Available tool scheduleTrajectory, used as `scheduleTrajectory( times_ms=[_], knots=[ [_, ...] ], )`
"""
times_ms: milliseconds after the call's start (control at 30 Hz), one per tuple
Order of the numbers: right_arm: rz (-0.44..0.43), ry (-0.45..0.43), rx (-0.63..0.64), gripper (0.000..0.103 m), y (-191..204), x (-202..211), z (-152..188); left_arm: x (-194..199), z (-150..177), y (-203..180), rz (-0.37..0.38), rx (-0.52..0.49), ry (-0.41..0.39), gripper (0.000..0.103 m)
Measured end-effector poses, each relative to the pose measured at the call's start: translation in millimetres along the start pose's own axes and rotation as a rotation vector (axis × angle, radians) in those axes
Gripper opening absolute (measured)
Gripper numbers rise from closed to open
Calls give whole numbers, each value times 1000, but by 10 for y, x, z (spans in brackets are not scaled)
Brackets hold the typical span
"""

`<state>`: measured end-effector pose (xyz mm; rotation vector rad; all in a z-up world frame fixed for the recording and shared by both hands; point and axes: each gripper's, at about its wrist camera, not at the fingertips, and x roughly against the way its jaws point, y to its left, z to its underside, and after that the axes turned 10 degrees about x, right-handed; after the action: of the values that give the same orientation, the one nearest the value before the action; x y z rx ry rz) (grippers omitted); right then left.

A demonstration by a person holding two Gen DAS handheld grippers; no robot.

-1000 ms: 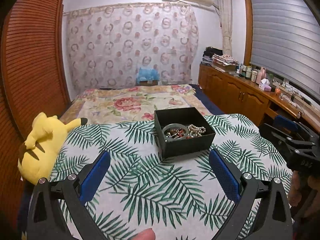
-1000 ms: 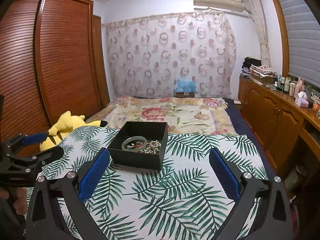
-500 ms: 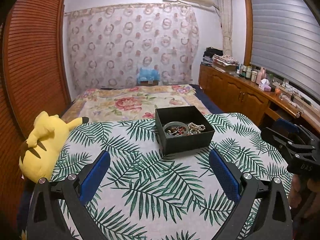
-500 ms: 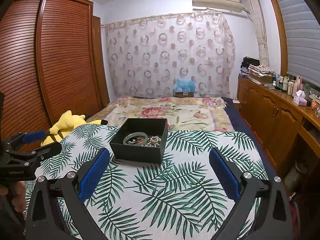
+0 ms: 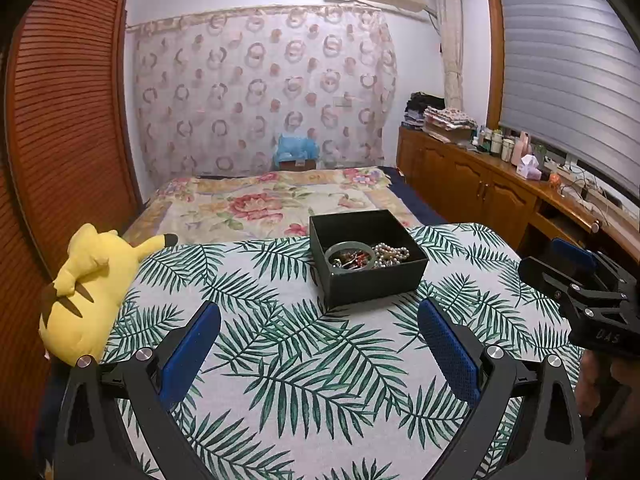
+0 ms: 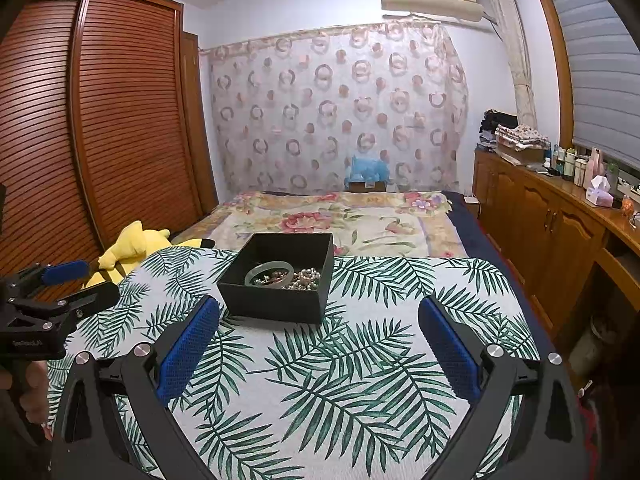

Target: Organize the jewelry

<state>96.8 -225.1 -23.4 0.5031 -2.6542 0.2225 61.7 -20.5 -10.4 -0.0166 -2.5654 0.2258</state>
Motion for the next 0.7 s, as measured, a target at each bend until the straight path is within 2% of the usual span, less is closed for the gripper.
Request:
scheduleTrajectory(
  times_ms=[700],
  knots=[
    [-1,1,-1,100,1,-19,-7,57,-8,-66,3,-5,-7,95]
  ],
)
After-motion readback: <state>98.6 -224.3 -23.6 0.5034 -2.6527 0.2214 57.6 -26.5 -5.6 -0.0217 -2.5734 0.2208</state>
